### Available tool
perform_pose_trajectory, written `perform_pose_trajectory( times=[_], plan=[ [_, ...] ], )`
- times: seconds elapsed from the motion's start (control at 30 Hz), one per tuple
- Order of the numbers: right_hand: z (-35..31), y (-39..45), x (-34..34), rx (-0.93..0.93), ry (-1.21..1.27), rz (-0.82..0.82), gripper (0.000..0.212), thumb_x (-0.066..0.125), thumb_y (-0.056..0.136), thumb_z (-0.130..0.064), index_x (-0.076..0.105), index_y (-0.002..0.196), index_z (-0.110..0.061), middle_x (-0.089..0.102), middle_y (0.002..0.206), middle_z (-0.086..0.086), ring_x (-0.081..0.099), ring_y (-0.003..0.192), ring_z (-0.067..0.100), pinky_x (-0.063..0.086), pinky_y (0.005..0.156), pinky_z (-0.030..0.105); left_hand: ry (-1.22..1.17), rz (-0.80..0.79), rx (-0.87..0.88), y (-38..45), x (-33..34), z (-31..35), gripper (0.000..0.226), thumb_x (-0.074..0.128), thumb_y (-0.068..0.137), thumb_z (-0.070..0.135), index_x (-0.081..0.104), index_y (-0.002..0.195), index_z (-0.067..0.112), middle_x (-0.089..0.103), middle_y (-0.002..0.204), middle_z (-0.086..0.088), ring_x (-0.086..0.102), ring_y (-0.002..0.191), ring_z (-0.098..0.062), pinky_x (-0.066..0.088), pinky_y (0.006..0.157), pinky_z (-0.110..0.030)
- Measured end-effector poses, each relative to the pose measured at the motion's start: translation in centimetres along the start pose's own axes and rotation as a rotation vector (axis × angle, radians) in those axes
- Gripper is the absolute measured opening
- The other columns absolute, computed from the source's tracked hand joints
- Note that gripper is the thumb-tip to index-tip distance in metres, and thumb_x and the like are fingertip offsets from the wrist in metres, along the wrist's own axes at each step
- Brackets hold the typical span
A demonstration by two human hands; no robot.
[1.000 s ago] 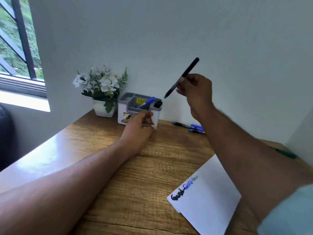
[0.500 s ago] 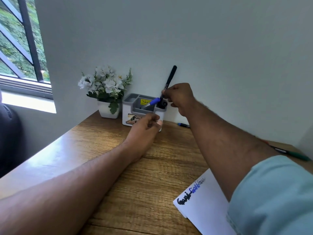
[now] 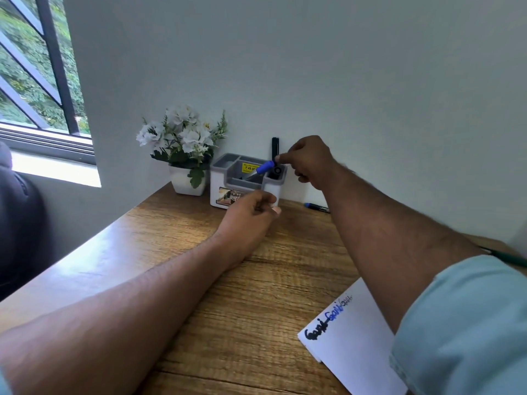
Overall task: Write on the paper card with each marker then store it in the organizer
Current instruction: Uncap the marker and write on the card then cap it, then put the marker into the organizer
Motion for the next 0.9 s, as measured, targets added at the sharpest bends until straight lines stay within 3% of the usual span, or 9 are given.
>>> perform_pose_trajectory(
  times=[0.13,0.23,0.3,0.43,0.53,0.67,0.77,0.83,0.9],
  plan=[
    [0.4,-0.4,-0.8,-0.042,0.023,0.067,0.015,0.074,0.079,-0.008,0.064,0.089,-0.006,0.063,0.081,0.012,0.052,0.055,0.017,0.041,0.043,0.022,0.013,-0.015,-0.005,0.1,0.1,0.0,0.027,0.062,0.090,0.027,0.060,0.118,0.026,0.063,0.102,0.006,0.059,0.095,-0.007,0.044,0.076,-0.019],
    [1.3,-0.7,-1.7,-0.081,-0.019,0.081,0.004,0.068,0.080,-0.002,0.066,0.082,-0.005,0.064,0.080,0.014,0.054,0.055,0.017,0.043,0.043,0.022,0.051,-0.029,0.008,0.1,0.1,0.1,0.028,0.063,0.090,0.025,0.061,0.118,0.025,0.063,0.108,0.006,0.059,0.100,-0.007,0.047,0.088,-0.023],
    [2.5,-1.0,-2.1,-0.148,-0.213,0.029,0.005,0.066,0.081,-0.002,0.069,0.085,-0.004,0.065,0.084,0.013,0.060,0.066,0.020,0.048,0.052,0.024,0.105,-0.063,0.043,-0.2,0.5,0.5,0.031,0.063,0.091,0.025,0.060,0.122,0.024,0.062,0.114,0.007,0.057,0.106,-0.007,0.044,0.093,-0.023],
    [7.1,-1.8,-2.3,-0.153,-0.955,-0.171,0.040,0.057,0.087,-0.008,0.058,0.126,-0.015,0.055,0.130,0.011,0.055,0.116,0.028,0.047,0.095,0.037,0.211,-0.149,0.107,-0.7,1.2,1.3,0.041,0.062,0.092,0.025,0.053,0.131,0.025,0.052,0.120,0.014,0.046,0.112,0.000,0.033,0.091,-0.016],
    [8.6,-2.6,-1.8,-0.141,-1.138,-0.243,0.043,0.052,0.089,-0.009,0.053,0.132,-0.018,0.053,0.133,0.011,0.053,0.118,0.029,0.046,0.097,0.043,0.238,-0.186,0.129,-0.8,1.5,1.3,0.043,0.062,0.091,0.025,0.052,0.133,0.027,0.053,0.130,0.013,0.044,0.116,0.000,0.031,0.091,-0.015],
    [7.5,-2.8,-0.5,-0.269,-1.196,-0.255,0.028,0.055,0.088,-0.007,0.063,0.113,-0.016,0.060,0.117,0.009,0.058,0.103,0.027,0.049,0.081,0.037,0.259,-0.200,0.141,-0.7,1.7,1.3,0.045,0.062,0.091,0.026,0.050,0.134,0.030,0.053,0.134,0.013,0.044,0.118,0.000,0.031,0.091,-0.016],
    [5.2,-3.9,0.0,-0.467,-1.207,-0.231,0.017,0.058,0.085,-0.004,0.059,0.098,-0.015,0.058,0.105,0.007,0.057,0.091,0.025,0.045,0.068,0.034,0.257,-0.180,0.146,-0.7,1.4,1.3,0.048,0.062,0.091,0.024,0.048,0.136,0.029,0.052,0.134,0.012,0.044,0.119,-0.001,0.031,0.092,-0.015],
    [2.9,-5.8,-1.2,-0.582,-0.976,-0.154,0.016,0.057,0.082,-0.003,0.052,0.087,-0.017,0.055,0.094,0.006,0.056,0.084,0.025,0.039,0.064,0.031,0.269,-0.168,0.172,-0.9,1.4,1.7,0.051,0.062,0.091,0.024,0.045,0.139,0.029,0.050,0.137,0.010,0.043,0.122,-0.003,0.032,0.097,-0.018],
    [0.9,-8.5,-4.1,-0.574,-0.523,-0.041,0.020,0.064,0.080,-0.006,0.048,0.079,-0.017,0.056,0.080,0.005,0.057,0.072,0.020,0.041,0.061,0.029,0.313,-0.170,0.244,-1.4,1.8,2.5,0.058,0.062,0.091,0.031,0.038,0.143,0.031,0.045,0.144,0.009,0.039,0.129,-0.006,0.032,0.105,-0.025]
  ],
)
Point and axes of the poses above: each hand's wrist, its own y-axis towards the middle knuckle, its own x-axis out of the palm, z = x × y, the point moved 8 cm from there along y, towards the middle knuckle
